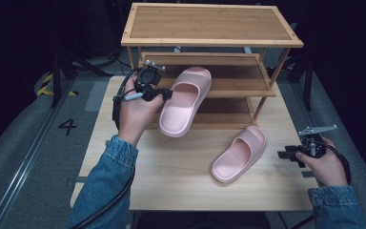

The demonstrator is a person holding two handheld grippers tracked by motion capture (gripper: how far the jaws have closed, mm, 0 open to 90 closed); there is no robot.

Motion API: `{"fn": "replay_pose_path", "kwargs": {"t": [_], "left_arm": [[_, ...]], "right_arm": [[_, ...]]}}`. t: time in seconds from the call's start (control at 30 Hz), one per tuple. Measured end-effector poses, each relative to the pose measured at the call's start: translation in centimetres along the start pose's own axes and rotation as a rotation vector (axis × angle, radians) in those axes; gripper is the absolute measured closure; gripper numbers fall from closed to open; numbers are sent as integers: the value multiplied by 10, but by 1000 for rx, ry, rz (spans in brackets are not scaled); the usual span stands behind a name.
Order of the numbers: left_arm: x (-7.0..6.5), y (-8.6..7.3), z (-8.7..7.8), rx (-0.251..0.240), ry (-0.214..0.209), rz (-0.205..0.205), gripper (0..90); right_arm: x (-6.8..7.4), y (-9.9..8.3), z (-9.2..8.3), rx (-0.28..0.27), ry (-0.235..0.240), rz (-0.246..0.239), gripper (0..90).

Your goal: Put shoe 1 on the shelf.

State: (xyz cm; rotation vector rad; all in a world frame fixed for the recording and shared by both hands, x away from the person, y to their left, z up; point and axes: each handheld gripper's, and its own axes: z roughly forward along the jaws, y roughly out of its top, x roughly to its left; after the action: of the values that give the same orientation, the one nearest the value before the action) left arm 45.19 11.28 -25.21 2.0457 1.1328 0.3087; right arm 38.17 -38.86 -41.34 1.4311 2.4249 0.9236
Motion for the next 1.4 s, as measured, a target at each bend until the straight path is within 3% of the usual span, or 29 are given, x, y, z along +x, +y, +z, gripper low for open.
{"fn": "replay_pose_path", "kwargs": {"t": [0.5, 0.67, 0.73, 0.8, 1.07, 1.1, 1.17, 1.27, 1.3, 1.4], "left_arm": [[13, 25, 25, -73, 46, -44, 838], [14, 33, 34, -94, 35, -55, 836], [12, 34, 38, -105, 40, -80, 837], [15, 36, 40, -102, 45, -33, 836], [21, 40, 51, -131, 40, -47, 835], [20, 40, 51, -123, 64, -85, 835], [23, 40, 53, -128, 90, -93, 835], [25, 41, 56, -136, 88, -112, 835], [28, 41, 57, -139, 83, -97, 834], [28, 43, 60, -148, 92, -136, 833]], "right_arm": [[-5, -4, 0, 5, -1, 12, 508], [-6, -4, 0, 0, 3, 10, 507], [-7, -5, 0, -2, 3, 12, 506], [-8, -6, -1, -2, 0, 15, 506], [-10, -7, -1, -4, 0, 17, 506], [-10, -7, -2, -6, -1, 18, 506], [-10, -8, -2, -6, 0, 19, 506], [-11, -8, -2, -6, -1, 22, 506], [-11, -8, -2, -5, -1, 23, 506], [-11, -9, -1, -5, 1, 23, 505]]}}
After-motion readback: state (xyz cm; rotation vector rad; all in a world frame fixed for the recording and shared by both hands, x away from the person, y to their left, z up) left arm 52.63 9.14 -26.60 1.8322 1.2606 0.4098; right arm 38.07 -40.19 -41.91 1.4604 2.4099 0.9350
